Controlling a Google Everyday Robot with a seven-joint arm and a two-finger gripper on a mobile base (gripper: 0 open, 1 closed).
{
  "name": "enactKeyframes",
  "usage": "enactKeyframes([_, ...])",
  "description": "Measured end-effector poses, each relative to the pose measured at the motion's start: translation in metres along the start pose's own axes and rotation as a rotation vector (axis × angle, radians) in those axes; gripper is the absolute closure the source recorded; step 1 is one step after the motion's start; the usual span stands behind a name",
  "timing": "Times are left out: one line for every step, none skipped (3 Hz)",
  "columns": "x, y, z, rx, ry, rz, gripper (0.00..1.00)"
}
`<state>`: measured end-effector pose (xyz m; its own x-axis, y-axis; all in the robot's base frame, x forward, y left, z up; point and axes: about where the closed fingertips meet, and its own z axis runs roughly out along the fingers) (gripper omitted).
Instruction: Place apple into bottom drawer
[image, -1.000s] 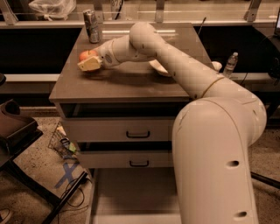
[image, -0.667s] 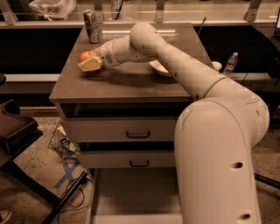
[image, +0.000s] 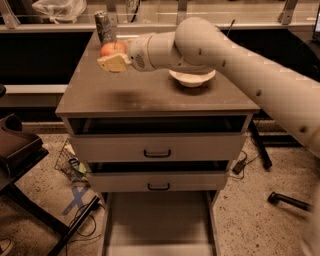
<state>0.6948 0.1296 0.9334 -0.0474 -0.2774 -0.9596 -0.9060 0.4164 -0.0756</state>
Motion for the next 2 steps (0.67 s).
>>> enactKeyframes([-0.033,0.054,-0.052,0.058,-0.057,-0.002,1.0])
enactKeyframes([0.004,0.09,-0.103,0.106,0.006,0.053,1.0])
